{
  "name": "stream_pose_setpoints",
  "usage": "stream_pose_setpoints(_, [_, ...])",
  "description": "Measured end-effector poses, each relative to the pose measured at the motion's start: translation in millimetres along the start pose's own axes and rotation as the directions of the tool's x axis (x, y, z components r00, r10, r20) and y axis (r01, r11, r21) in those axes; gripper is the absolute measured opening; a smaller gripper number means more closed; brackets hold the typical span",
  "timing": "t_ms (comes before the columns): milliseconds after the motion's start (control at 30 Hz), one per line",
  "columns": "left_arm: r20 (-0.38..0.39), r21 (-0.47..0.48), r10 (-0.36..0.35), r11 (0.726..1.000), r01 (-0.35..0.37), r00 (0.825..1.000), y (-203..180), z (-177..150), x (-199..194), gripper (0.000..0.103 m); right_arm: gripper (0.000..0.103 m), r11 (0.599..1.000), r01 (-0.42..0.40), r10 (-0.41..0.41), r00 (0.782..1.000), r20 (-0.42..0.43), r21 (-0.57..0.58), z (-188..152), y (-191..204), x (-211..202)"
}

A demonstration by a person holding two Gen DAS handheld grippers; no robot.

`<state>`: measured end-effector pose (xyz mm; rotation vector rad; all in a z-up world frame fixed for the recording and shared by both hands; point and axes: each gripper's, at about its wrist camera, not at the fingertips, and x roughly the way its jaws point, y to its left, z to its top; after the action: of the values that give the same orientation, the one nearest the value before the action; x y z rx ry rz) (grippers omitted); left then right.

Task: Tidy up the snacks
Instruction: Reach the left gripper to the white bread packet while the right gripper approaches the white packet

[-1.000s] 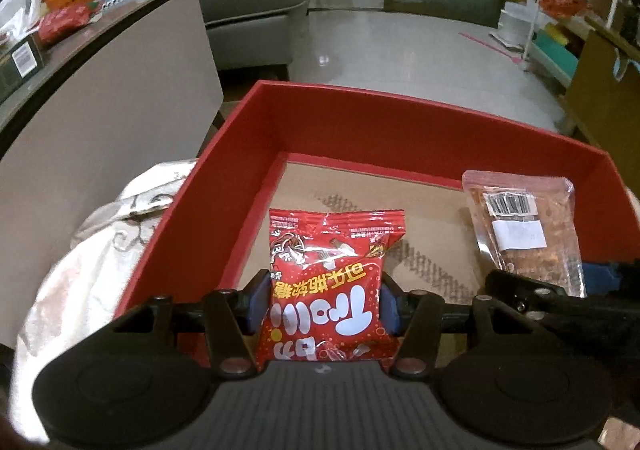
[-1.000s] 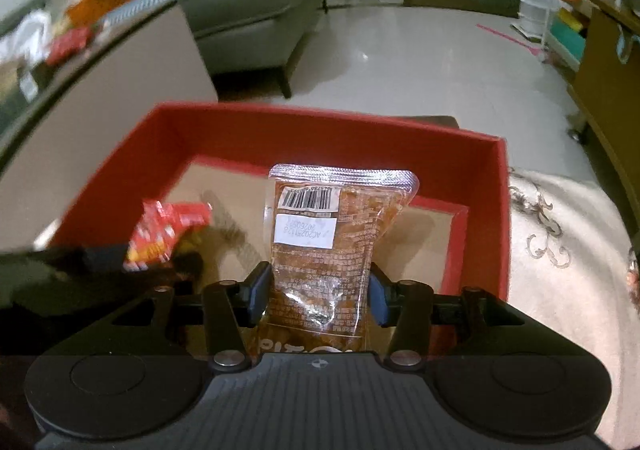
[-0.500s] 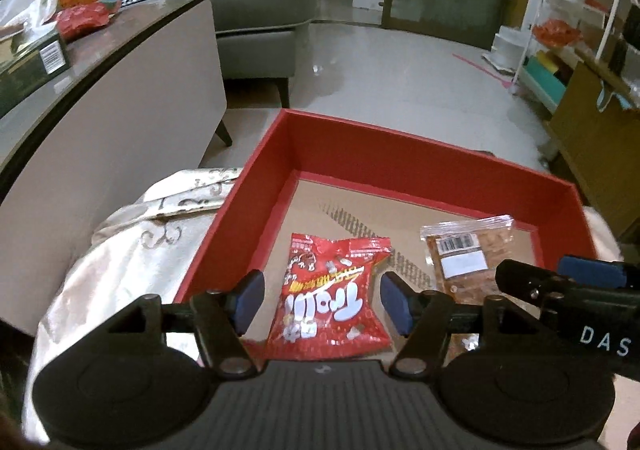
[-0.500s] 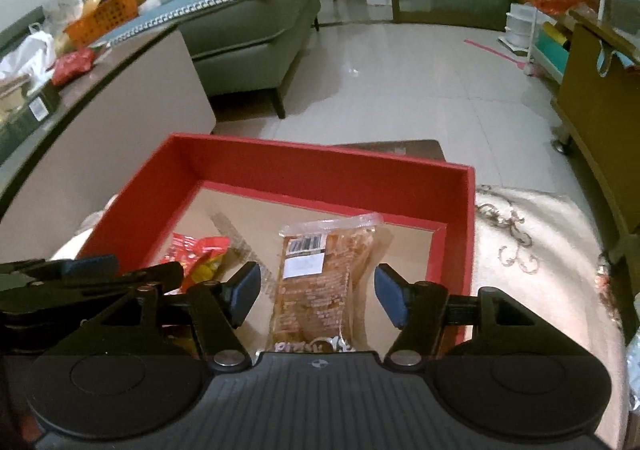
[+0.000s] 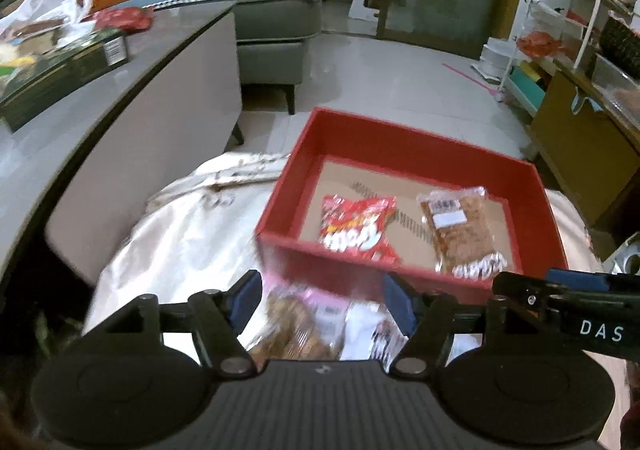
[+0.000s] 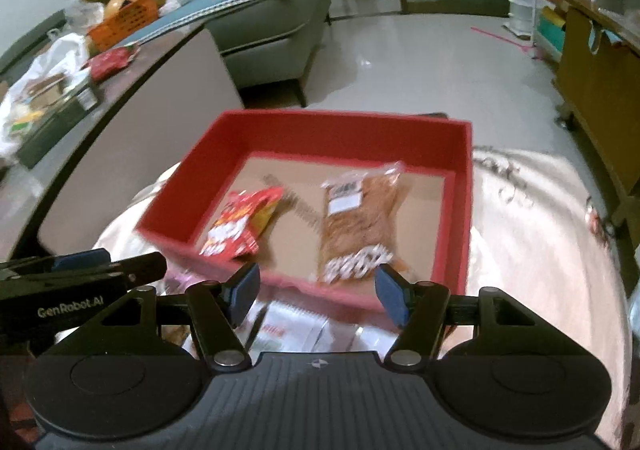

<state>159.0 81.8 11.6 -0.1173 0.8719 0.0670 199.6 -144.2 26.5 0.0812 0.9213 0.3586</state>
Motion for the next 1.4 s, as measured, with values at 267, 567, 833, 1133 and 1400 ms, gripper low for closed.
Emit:
stream_pose_setpoints(267, [-0.071,-0.038,0.020,0.999,-0.023,0.997,30,-42,-26,0.061,0.075,0.999,-0.032,0.032,0.999,-0.042,-0.016,-30,21,-13])
stream_pose_setpoints(567, [-0.200,-0.299,-0.051,0.954,-0.011,0.978,68,-94,-33,0.067,0.075,0.997,-0.060,0.056,0.994,-0.094,-0.044,-46,35,-10])
stream_pose_setpoints(833, [-0.194,-0.581,-0.063,0.812,-0.063,0.979,85,-103,-17,0.070,0.079,0.993,-0.106,0.100,0.990,-0.095,-0.057,-44,40,-14])
stream_pose_setpoints(1133, [-0.197,-0.538,0.109,0.819,-0.200,0.974,58,-83,11,0.085,0.080,0.993,-0.101,0.094,0.990,-0.102,-0.063,-44,30,-15])
stream_pose_setpoints(1400, [-0.181,-0.345,0.079,0.928,-0.139,0.980,51,-93,-2,0.051,0.080,0.997,-0.060,0.051,0.989,-0.142,-0.053,-49,18,-7])
